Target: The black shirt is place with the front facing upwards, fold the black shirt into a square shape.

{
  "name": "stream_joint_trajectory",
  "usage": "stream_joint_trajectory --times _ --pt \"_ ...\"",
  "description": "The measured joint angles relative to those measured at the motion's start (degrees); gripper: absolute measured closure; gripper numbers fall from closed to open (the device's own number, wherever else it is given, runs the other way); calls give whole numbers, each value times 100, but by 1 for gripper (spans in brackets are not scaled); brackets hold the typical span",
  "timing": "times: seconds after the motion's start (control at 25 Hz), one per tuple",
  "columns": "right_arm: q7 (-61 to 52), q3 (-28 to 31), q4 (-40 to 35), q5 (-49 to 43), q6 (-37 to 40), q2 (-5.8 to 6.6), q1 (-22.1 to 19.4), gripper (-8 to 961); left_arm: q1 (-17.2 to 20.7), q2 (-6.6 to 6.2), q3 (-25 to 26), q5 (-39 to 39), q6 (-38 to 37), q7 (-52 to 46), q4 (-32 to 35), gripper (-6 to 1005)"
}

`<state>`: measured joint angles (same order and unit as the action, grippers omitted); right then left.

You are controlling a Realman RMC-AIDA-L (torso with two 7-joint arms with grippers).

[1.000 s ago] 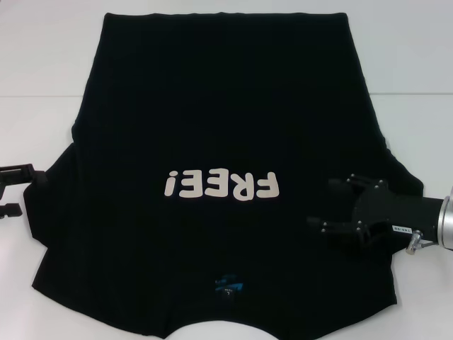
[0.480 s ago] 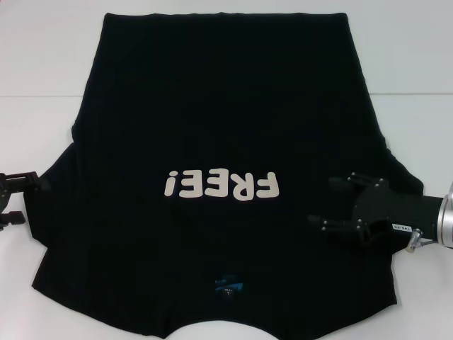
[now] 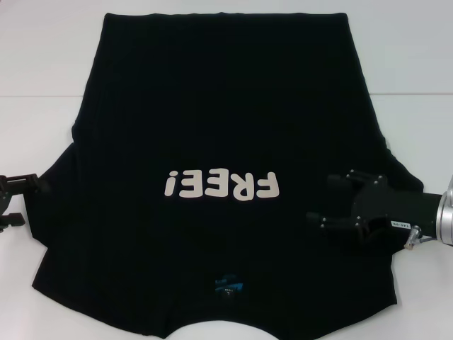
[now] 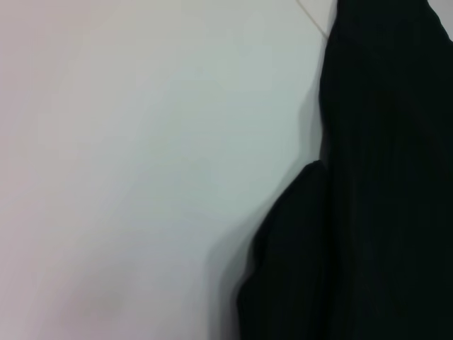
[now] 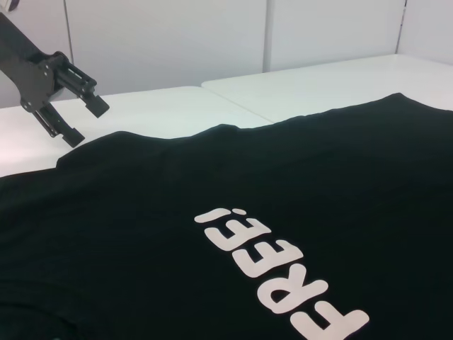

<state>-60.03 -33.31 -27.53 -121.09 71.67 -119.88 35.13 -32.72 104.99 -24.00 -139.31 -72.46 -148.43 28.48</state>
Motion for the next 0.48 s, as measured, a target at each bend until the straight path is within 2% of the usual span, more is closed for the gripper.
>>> stream_joint_trajectory --times 0.48 --pt "0 0 -7 8 -86 -1 19 27 -32 34 0 2 95 0 -167 67"
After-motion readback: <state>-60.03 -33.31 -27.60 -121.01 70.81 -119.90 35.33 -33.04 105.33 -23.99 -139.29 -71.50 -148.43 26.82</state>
